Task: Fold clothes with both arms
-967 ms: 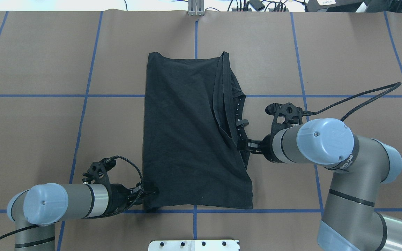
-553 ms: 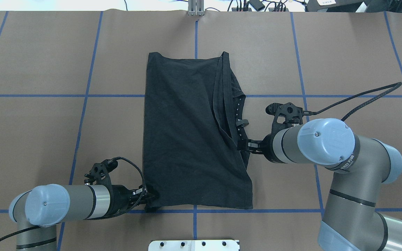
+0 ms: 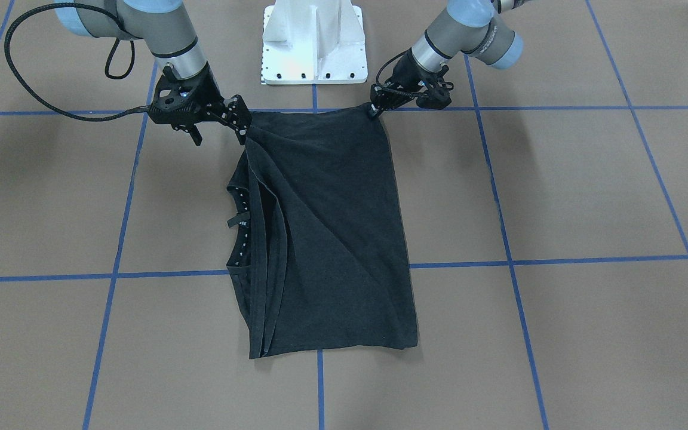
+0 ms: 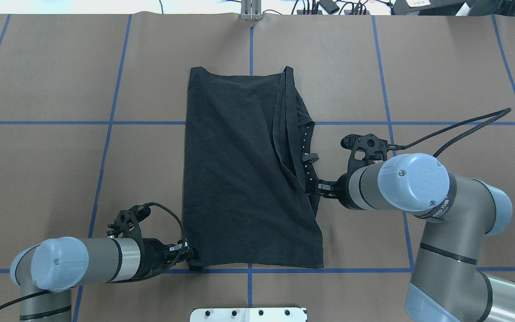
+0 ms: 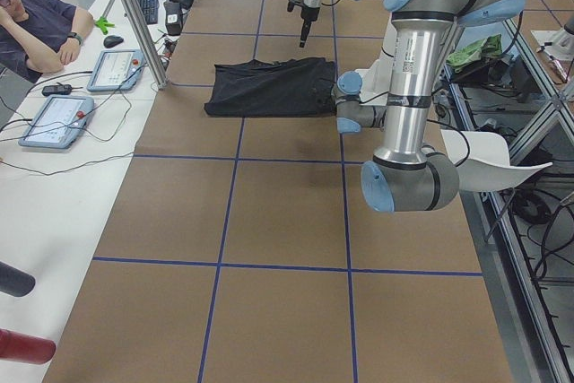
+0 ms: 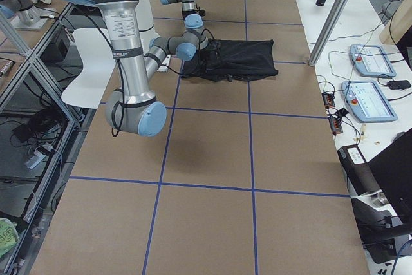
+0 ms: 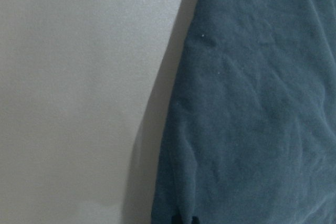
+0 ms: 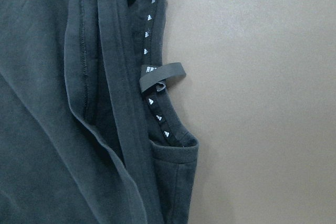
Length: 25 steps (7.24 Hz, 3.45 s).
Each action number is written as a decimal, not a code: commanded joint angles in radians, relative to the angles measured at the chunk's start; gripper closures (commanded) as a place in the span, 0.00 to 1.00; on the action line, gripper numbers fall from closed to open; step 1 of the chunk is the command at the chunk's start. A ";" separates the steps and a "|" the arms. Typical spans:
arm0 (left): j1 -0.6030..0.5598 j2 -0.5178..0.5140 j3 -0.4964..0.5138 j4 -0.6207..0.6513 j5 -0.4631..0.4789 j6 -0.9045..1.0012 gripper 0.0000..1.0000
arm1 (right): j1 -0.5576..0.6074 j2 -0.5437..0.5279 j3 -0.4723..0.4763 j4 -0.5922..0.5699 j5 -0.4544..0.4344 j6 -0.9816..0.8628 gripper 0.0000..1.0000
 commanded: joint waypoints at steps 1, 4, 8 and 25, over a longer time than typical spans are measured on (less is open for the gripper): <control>0.000 -0.001 -0.001 0.000 -0.006 0.001 1.00 | -0.017 0.013 -0.027 0.002 -0.017 0.044 0.00; 0.000 -0.001 -0.004 -0.001 -0.007 0.001 1.00 | -0.045 0.100 -0.125 0.003 -0.076 0.138 0.01; 0.000 -0.001 -0.010 -0.001 -0.009 0.001 1.00 | -0.103 0.102 -0.158 0.003 -0.152 0.204 0.08; -0.001 0.002 -0.024 -0.001 -0.010 0.001 1.00 | -0.140 0.094 -0.175 -0.003 -0.165 0.201 0.52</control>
